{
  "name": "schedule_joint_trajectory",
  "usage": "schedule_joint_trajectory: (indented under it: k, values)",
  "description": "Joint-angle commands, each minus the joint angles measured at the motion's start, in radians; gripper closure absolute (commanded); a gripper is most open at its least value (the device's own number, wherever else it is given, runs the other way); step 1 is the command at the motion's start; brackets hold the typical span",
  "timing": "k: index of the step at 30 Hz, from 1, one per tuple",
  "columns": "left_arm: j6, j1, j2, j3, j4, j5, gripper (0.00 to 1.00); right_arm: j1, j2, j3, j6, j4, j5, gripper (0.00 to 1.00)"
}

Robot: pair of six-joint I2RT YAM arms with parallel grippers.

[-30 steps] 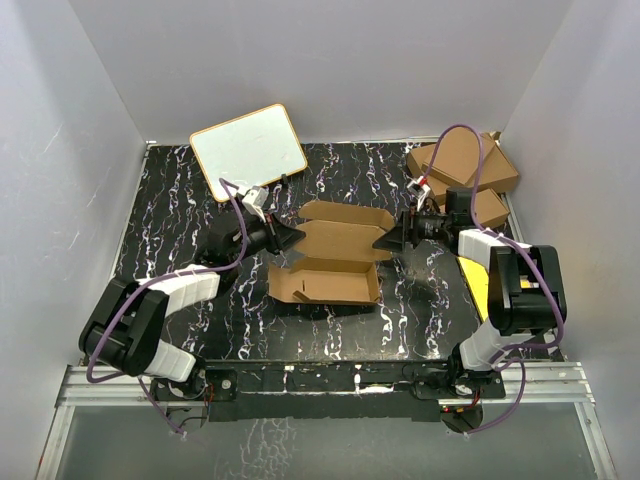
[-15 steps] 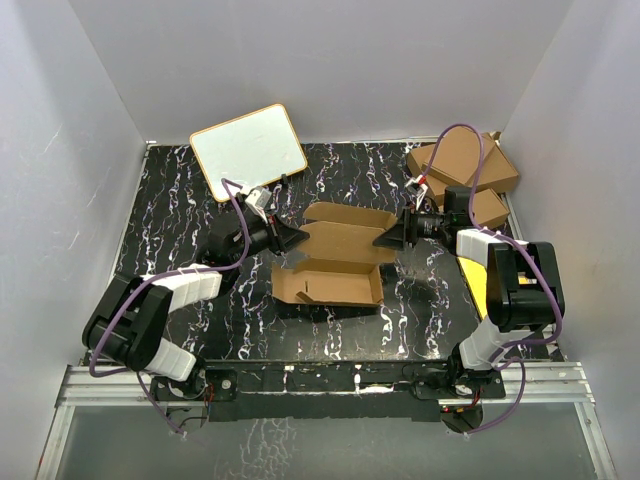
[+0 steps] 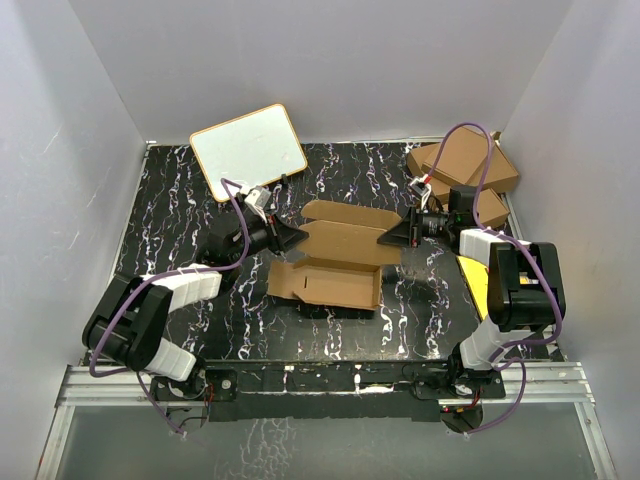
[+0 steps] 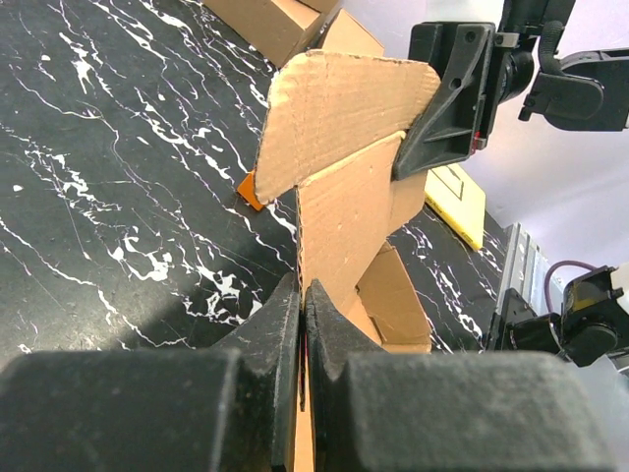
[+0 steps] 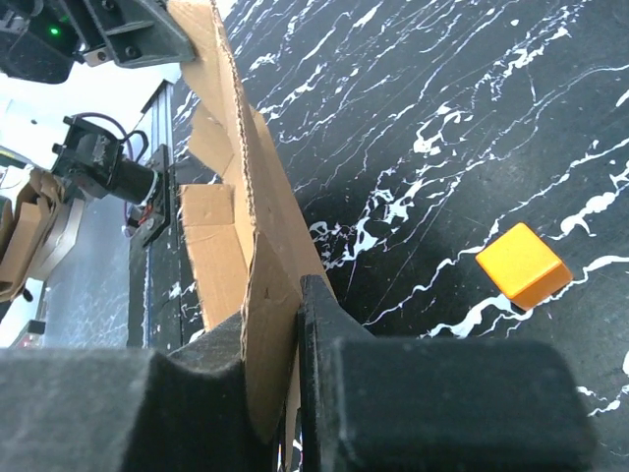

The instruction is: Fold the paper box

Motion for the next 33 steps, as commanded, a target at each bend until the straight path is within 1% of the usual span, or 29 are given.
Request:
schedule_joint_trajectory:
  k: [1, 4, 7, 9, 12, 15, 17, 18, 20, 21, 22, 25, 26, 29, 33]
  values:
    - [0.018, -0.007, -0.021, 0.012, -0.001, 0.017, 1.00, -0.004, -0.029, 0.005, -0.036, 0.071, -0.083, 0.91]
    - [0.020, -0.007, -0.034, 0.019, -0.040, -0.007, 0.99, -0.016, -0.049, 0.010, -0.072, 0.045, -0.114, 0.92]
    - [0.018, -0.007, -0.065, 0.025, -0.093, -0.055, 0.82, -0.029, -0.070, 0.026, -0.154, -0.033, -0.136, 0.92]
    - [0.013, -0.007, -0.090, 0.022, -0.139, -0.090, 0.72, -0.038, -0.084, 0.034, -0.204, -0.083, -0.144, 0.92]
    - [0.003, -0.007, -0.181, 0.002, -0.218, -0.168, 0.56, -0.048, -0.096, 0.047, -0.269, -0.147, -0.148, 0.92]
    - [-0.018, -0.007, -0.268, -0.030, -0.313, -0.247, 0.49, -0.054, -0.100, 0.063, -0.321, -0.203, -0.160, 0.92]
    - [-0.037, -0.006, -0.321, -0.040, -0.417, -0.308, 0.47, -0.056, -0.104, 0.071, -0.348, -0.229, -0.162, 0.92]
    - [-0.051, -0.005, -0.342, -0.039, -0.497, -0.331, 0.47, -0.055, -0.106, 0.074, -0.357, -0.238, -0.163, 0.92]
    - [-0.087, -0.005, -0.375, -0.036, -0.592, -0.356, 0.48, -0.056, -0.110, 0.076, -0.368, -0.247, -0.164, 0.92]
    - [-0.102, -0.004, -0.384, -0.038, -0.620, -0.354, 0.53, -0.056, -0.111, 0.076, -0.374, -0.252, -0.164, 0.92]
    - [-0.118, -0.004, -0.390, -0.042, -0.633, -0.345, 0.62, -0.056, -0.112, 0.078, -0.379, -0.257, -0.164, 0.92]
    - [-0.171, -0.004, -0.376, -0.060, -0.627, -0.331, 0.96, -0.055, -0.115, 0.079, -0.383, -0.263, -0.168, 0.92]
    - [-0.182, -0.004, -0.359, -0.055, -0.630, -0.338, 1.00, -0.056, -0.116, 0.079, -0.384, -0.263, -0.170, 0.92]
    - [-0.184, -0.004, -0.259, -0.013, -0.637, -0.343, 1.00, -0.055, -0.116, 0.079, -0.385, -0.265, -0.169, 0.92]
    - [-0.200, -0.010, -0.132, 0.033, -0.559, -0.323, 1.00, -0.056, -0.117, 0.079, -0.386, -0.268, -0.169, 0.92]
